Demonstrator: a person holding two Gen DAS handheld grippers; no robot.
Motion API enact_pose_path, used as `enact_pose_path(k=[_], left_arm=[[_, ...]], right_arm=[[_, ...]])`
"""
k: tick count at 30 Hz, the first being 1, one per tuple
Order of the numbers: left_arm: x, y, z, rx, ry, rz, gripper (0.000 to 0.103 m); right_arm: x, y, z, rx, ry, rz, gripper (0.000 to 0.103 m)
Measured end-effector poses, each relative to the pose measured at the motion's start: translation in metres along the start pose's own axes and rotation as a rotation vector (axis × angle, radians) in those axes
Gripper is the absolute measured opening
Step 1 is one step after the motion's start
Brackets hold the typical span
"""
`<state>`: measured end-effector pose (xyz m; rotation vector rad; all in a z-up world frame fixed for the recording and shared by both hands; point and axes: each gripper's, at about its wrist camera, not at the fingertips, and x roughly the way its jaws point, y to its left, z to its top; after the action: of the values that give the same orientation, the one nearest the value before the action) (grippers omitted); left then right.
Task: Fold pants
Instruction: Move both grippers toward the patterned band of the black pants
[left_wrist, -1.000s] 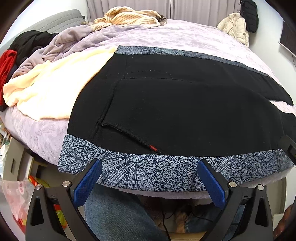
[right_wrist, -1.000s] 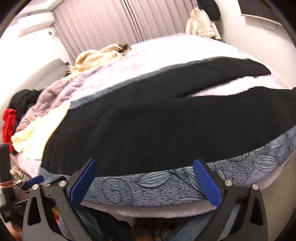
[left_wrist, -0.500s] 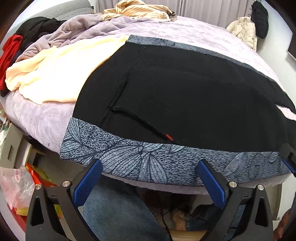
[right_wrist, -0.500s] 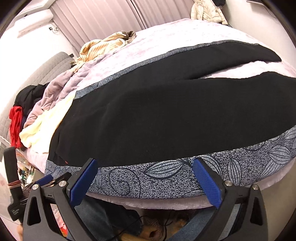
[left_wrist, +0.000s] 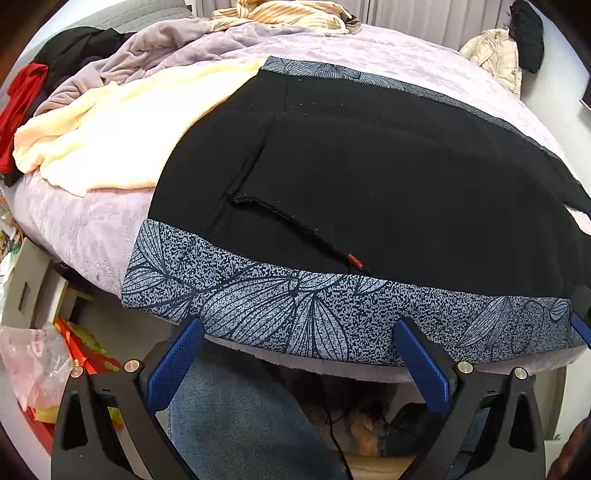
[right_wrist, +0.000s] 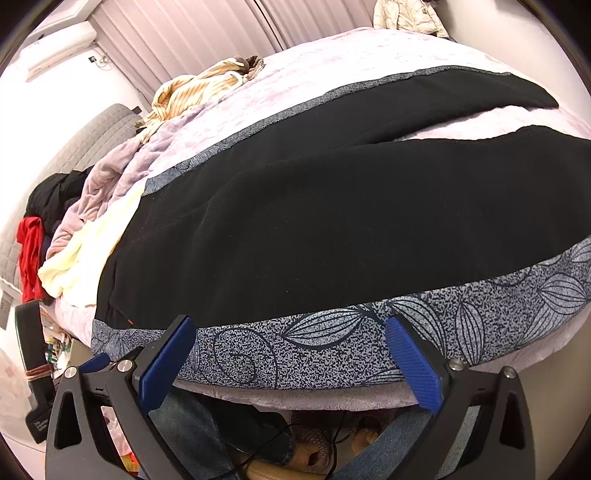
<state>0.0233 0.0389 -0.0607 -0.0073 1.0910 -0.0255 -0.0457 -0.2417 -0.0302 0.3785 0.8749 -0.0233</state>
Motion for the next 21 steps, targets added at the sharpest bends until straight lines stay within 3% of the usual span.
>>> enact_pose_path(k=[21], left_arm=[[0.0009,0.007,-0.0065,-0.031,0.029,-0.005,0.103]], right_arm=[[0.0009,-0.003,-0.0033,0.024,0.005,0.011,0.103]])
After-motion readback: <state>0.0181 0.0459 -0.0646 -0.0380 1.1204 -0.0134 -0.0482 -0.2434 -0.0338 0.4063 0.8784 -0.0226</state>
